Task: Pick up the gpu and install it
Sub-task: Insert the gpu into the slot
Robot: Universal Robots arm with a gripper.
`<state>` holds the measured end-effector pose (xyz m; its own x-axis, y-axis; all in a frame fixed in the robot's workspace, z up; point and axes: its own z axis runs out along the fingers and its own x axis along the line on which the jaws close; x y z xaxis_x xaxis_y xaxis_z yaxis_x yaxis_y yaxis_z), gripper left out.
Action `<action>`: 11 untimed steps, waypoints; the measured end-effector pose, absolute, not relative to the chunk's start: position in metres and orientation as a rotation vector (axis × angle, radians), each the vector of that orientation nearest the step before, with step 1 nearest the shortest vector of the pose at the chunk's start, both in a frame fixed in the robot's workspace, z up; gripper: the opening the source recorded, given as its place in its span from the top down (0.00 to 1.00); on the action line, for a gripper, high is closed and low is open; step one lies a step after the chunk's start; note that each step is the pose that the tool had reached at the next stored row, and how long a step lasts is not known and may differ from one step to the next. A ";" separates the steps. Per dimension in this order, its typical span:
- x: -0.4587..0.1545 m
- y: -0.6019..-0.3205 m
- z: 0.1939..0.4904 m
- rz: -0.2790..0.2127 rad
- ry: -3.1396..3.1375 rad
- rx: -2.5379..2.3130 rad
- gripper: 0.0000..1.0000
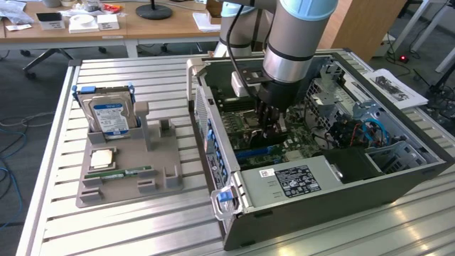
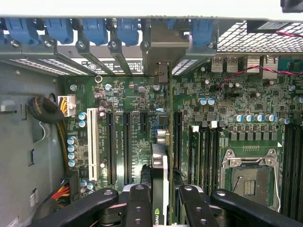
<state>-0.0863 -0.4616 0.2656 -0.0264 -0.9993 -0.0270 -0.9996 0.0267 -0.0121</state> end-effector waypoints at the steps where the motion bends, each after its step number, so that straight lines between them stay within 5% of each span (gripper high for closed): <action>1: -0.087 -0.462 0.265 0.016 2.231 -2.172 0.73; 11: -0.088 -0.462 0.257 0.016 2.231 -2.172 0.73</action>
